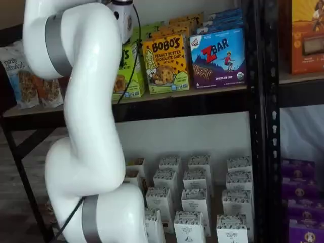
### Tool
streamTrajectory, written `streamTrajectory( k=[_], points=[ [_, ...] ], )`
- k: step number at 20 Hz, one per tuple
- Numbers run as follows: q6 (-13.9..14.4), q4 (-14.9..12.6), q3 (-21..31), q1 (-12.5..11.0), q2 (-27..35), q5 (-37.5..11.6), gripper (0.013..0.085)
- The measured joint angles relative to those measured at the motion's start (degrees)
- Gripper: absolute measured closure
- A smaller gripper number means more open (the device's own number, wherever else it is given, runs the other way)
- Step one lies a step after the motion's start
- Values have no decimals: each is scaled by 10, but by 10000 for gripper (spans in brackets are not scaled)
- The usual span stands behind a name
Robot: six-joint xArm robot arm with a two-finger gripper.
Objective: Pick the green box on the top shelf, the fourth from the left
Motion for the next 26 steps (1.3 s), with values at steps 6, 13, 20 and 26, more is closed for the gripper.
streamTrajectory(
  k=[6,13,20,26],
  points=[
    [2,0,6,3,-5,-8,530],
    [3,0,10,4,-7,-11,690],
    [4,-2,1,5,-2,5,730],
    [7,4,-3,6,-3,15,730]
  ],
)
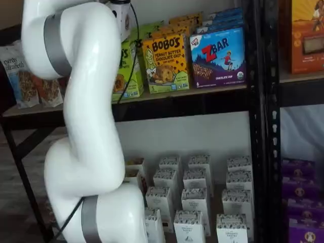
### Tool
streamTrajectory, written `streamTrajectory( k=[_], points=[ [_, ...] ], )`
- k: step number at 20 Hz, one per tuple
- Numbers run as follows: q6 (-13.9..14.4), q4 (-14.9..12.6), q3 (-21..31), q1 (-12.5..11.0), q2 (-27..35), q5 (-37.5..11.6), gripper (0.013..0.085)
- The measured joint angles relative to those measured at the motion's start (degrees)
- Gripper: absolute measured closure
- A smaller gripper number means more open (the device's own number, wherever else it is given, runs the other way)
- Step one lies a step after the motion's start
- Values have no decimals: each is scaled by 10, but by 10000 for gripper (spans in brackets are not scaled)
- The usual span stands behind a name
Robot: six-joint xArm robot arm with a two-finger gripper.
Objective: Pick the green box on the top shelf, the fourth from the left
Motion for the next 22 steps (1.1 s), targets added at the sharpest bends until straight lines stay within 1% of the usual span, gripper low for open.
streamTrajectory(
  k=[7,12,22],
  points=[
    [5,15,-7,-1,-6,24,730],
    [7,25,-1,-3,-21,52,730],
    [1,52,60,-14,-86,56,730]
  ],
)
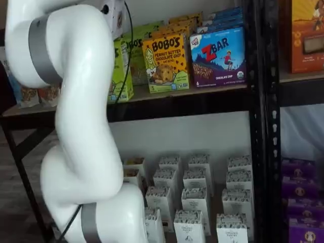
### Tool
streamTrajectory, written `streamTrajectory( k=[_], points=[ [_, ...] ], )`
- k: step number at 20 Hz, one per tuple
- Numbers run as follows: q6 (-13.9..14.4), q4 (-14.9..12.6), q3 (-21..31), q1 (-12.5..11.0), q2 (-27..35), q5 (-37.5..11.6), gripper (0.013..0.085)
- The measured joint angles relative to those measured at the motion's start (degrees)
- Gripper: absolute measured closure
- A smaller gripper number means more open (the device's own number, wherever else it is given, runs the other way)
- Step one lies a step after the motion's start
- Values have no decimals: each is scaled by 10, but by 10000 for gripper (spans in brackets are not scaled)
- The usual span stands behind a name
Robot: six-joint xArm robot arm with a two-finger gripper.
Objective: Pick the green box on the top shelf, the fourth from the left
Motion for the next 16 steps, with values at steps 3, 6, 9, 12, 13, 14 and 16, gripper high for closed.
streamTrajectory(
  k=[3,6,9,12,13,14,16],
  points=[
    [-1,2,10,-3,-13,5,730],
    [-3,2,20,-6,-26,7,730],
    [-7,0,31,-11,-38,10,730],
    [-11,-2,43,-14,-51,8,730],
    [-12,-3,47,-16,-54,7,730],
    [-14,-4,52,-17,-59,4,730],
    [-17,-5,60,-20,-66,2,730]
  ],
)
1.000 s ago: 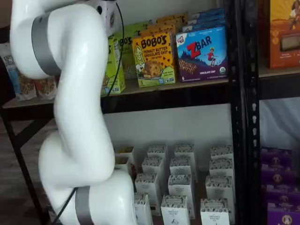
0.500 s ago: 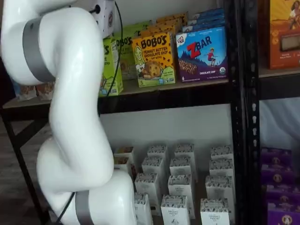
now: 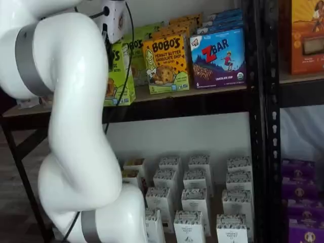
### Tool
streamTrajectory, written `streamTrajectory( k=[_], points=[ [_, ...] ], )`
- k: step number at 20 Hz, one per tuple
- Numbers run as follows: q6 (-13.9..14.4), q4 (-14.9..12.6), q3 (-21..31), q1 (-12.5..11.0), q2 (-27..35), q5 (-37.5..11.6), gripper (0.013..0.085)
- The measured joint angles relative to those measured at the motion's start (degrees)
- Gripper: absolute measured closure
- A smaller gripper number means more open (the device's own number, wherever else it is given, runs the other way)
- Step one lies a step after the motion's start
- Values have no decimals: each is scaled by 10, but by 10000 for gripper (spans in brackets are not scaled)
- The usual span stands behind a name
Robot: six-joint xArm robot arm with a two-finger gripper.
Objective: Pick the green box on the top shelf, the fourth from the left
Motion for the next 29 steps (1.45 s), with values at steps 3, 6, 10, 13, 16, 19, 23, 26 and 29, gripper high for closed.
streamTrajectory(
  k=[3,6,10,13,16,19,23,26,29],
  points=[
    [-4,-3,11,-3,-10,-4,730],
    [-9,-6,23,-7,-19,-9,730],
    [-17,-11,39,-13,-31,-15,730],
    [-23,-14,49,-19,-40,-17,730],
    [-29,-18,59,-24,-48,-19,730],
    [-34,-20,69,-28,-55,-23,730],
    [-41,-23,82,-34,-65,-29,730],
    [-45,-22,88,-38,-70,-30,730],
    [-48,-25,94,-40,-74,-31,730]
  ],
)
